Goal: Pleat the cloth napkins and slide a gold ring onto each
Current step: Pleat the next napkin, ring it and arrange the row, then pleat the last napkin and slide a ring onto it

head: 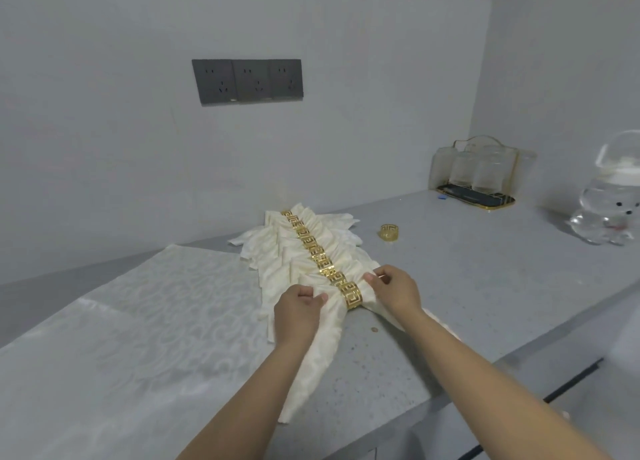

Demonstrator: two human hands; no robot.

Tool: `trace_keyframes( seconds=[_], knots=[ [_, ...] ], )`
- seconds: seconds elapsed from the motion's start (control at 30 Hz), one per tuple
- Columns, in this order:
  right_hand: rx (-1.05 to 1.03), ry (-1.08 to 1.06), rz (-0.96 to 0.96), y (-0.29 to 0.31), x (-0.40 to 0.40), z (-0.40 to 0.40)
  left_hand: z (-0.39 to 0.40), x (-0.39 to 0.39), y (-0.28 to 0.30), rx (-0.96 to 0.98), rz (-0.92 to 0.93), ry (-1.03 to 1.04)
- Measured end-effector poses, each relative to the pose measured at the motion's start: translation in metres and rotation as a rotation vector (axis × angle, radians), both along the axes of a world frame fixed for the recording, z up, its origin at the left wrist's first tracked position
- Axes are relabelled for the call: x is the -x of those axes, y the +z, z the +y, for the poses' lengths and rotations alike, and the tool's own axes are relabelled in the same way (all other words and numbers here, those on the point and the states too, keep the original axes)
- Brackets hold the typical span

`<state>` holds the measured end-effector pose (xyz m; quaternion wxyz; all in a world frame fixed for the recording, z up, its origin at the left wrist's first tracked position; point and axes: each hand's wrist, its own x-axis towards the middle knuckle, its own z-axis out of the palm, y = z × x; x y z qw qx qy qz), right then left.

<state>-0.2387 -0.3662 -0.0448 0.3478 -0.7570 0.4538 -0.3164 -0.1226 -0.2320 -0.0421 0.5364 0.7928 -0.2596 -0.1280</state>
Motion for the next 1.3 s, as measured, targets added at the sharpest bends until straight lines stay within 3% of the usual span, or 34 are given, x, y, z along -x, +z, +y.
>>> trace_keyframes(
  seconds=[0.43, 0.57, 0.8, 1.1, 1.3],
  knots=[
    [0.073, -0.017, -0.009, -0.008, 0.002, 0.003, 0.003, -0.010, 0.000, 0.008, 0.054, -0.060],
    [0.191, -0.056, -0.041, 0.000, 0.000, 0.020, 0.013, -0.010, 0.006, 0.047, 0.043, -0.041],
    [0.373, 0.114, -0.099, 0.018, -0.016, 0.077, 0.058, -0.010, 0.027, 0.090, -0.053, -0.057],
    [0.421, 0.433, -0.149, 0.015, -0.061, 0.174, 0.159, -0.035, 0.033, -0.168, -0.225, -0.100],
    [0.407, 0.614, 0.002, 0.000, -0.080, 0.214, 0.216, -0.057, 0.022, -0.391, -0.299, -0.086]
  ],
)
